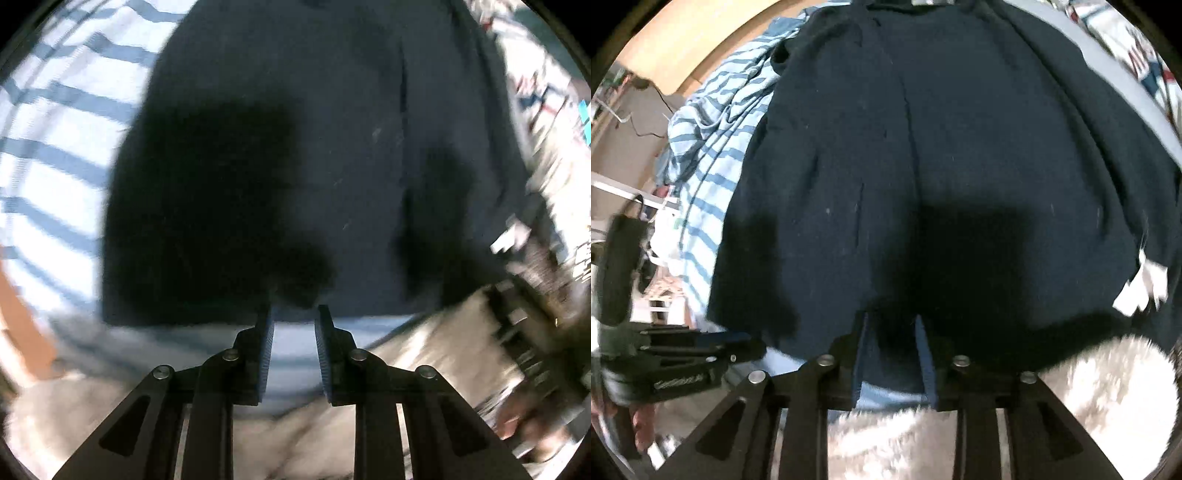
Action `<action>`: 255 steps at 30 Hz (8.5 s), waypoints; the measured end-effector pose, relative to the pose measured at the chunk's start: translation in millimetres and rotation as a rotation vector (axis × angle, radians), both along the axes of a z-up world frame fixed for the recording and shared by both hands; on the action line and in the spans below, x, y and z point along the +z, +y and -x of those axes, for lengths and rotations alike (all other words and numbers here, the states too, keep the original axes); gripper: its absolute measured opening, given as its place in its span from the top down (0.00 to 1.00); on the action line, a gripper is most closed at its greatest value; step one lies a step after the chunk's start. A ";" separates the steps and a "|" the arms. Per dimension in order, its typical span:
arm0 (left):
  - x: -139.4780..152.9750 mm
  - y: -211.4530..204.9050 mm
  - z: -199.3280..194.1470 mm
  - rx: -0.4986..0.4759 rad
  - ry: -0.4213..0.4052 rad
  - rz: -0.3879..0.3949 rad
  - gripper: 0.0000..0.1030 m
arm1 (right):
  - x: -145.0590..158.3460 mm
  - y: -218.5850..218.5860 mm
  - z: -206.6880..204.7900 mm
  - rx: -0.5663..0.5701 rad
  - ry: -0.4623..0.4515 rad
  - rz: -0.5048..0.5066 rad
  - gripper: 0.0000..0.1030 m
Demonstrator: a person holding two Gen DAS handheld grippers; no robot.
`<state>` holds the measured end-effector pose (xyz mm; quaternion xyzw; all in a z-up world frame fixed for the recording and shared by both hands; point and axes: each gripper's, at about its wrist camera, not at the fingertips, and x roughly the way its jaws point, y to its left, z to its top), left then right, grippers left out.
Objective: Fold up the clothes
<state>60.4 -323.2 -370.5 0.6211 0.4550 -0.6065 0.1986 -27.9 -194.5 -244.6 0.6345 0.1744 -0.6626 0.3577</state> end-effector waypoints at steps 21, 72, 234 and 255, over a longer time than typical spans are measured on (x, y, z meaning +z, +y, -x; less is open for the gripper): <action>-12.8 10.3 -2.1 0.011 0.193 -0.109 0.85 | -21.4 -20.3 -7.5 0.098 0.036 -0.064 0.60; 28.1 4.1 5.4 0.359 -0.279 0.399 0.97 | -59.2 -40.6 -51.4 0.282 0.019 -0.220 0.34; 137.4 -60.7 -111.1 0.295 -0.276 0.287 0.21 | -61.5 -19.1 -39.7 0.194 -0.069 -0.240 0.67; 313.2 18.7 -99.9 0.582 0.158 0.558 0.22 | 59.1 70.2 33.8 0.036 -0.236 0.320 0.31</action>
